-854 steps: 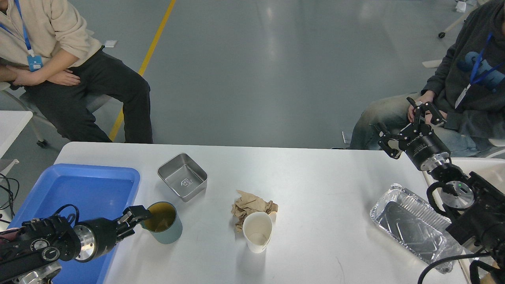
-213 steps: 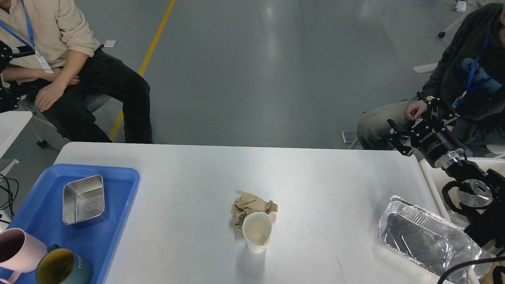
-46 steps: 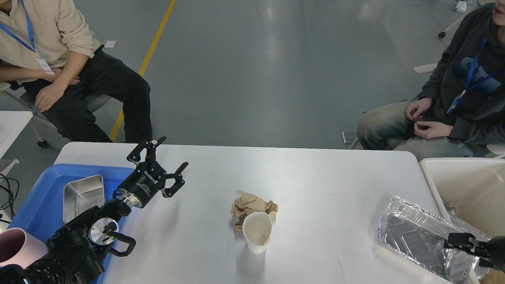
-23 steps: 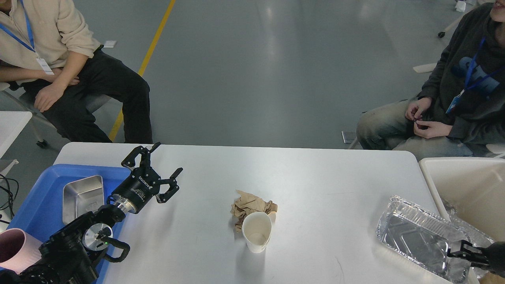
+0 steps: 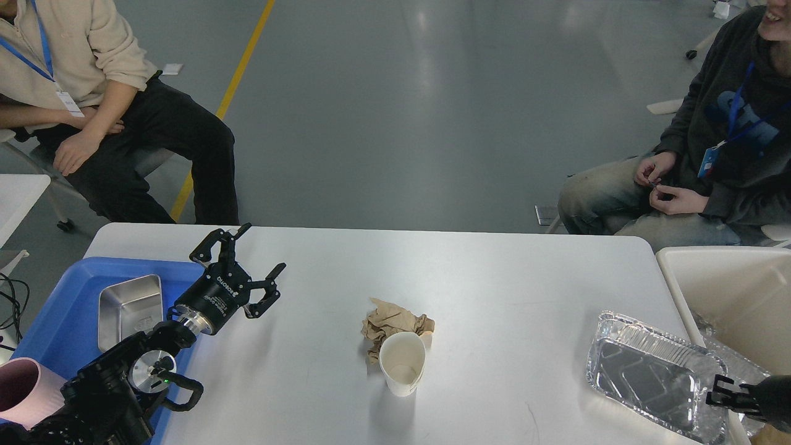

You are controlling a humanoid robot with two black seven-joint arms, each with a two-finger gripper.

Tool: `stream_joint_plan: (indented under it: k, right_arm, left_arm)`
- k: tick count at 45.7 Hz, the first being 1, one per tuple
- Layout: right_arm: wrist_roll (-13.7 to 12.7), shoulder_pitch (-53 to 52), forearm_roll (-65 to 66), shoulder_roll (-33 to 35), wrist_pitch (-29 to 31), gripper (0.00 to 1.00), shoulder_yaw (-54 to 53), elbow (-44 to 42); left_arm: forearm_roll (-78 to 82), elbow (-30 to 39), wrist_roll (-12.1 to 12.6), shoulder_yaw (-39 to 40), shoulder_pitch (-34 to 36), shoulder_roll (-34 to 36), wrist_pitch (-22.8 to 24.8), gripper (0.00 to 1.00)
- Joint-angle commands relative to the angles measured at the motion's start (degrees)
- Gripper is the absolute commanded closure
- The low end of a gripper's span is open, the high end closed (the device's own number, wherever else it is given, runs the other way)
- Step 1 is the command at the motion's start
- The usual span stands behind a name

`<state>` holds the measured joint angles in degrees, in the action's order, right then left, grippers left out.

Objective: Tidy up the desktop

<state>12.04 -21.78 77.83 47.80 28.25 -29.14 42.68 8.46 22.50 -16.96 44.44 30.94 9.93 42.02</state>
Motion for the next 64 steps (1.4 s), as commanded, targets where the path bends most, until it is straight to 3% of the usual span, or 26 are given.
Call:
stream_joint_plan:
  k: [1, 7, 19, 31, 44, 64]
  right_arm:
    - [-0.1, -2.3, -0.5, 0.5, 0.8, 1.0, -0.1, 2.1]
    - [-1.1, -5.2, -0.6, 6.1, 3.4, 1.0, -0.4, 9.7]
    - [-6.8, -13.2, -0.8, 17.5, 10.9, 1.0, -1.0, 28.3]
    - [-12.6, -21.4, -0.8, 20.7, 15.9, 1.0, -0.9, 40.1]
    - [-16.2, -25.9, -1.4, 15.7, 20.1, 1.0, -0.7, 38.8]
    - [-15.9, -30.2, -4.9, -6.3, 20.2, 1.0, 0.0, 18.1]
  left_arm:
    - [0.1, 0.0, 0.0, 0.0, 0.1, 0.0, 0.0, 0.03]
    - [0.1, 0.0, 0.0, -0.1, 0.1, 0.1, -0.1, 0.03]
    - [-0.1, 0.0, -0.7, 0.0, 0.0, 1.2, 0.0, 0.03]
    - [-0.4, 0.0, -1.2, 0.0, 0.0, 3.6, 0.1, 0.03]
    - [-0.5, 0.1, -1.1, 1.4, -0.6, 8.6, 0.9, 0.03]
    - [-0.6, 0.1, -1.1, 5.1, -2.3, 13.1, 2.5, 0.03]
